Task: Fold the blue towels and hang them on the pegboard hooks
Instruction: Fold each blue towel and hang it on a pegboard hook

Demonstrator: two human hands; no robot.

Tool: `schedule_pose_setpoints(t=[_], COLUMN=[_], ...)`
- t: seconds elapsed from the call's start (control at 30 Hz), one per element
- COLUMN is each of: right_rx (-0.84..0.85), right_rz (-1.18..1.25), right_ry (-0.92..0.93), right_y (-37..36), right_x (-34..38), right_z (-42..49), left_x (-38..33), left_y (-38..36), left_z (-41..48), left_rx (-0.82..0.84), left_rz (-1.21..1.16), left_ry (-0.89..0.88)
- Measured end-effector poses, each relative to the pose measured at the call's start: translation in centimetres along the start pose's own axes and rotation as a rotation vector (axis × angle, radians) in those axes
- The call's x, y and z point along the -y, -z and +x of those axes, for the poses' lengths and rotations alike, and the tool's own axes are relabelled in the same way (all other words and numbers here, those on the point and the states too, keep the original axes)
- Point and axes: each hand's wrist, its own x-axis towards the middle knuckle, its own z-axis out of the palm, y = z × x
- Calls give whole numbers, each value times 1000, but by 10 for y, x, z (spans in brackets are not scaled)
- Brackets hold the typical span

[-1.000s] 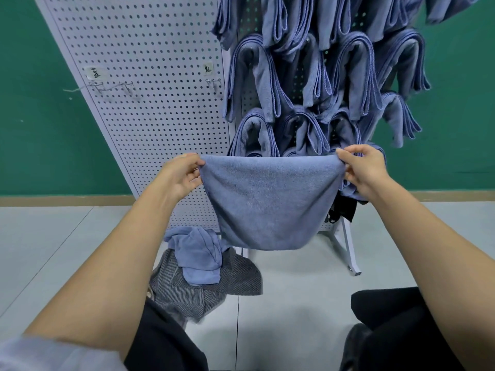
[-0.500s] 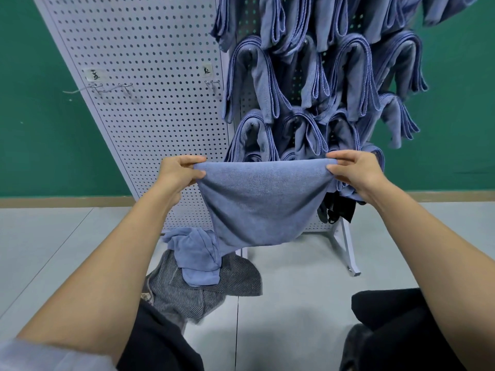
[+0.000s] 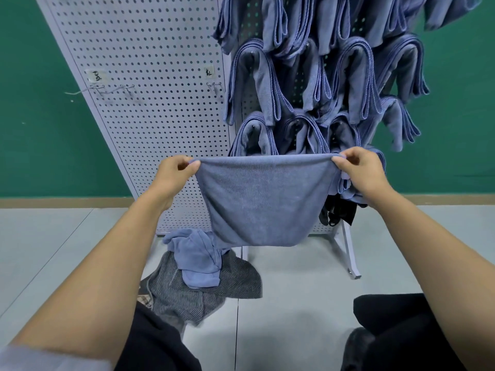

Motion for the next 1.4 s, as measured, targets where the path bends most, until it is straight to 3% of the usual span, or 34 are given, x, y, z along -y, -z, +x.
schedule_pose_setpoints(t=[0.13, 0.3, 0.53, 0.87, 1.2, 1.27, 1.4], right_rx=[57, 34, 254, 264, 409, 375, 305], right_rz=[379, 497, 535, 496, 737, 624, 181], right_ry=[-170, -327, -283, -193, -267, -214, 116], right_y=[0, -19, -56, -71, -55, -49, -35], right_x=[5, 14, 50, 68, 68, 63, 49], right_z=[1, -4, -22, -40, -42, -37, -24], left_x=[-5, -13, -53, -68, -68, -68, -72], left_y=[3, -11, -54, -86, -91, -90, -82], left_z=[-1, -4, -28, -43, -42, -41, -40], left_rx=[97, 38, 90, 162, 165, 180, 249], left_rz=[-465, -635, -580, -365, -302, -301, -261], left_ry=[311, 492, 329, 134, 21, 10, -80])
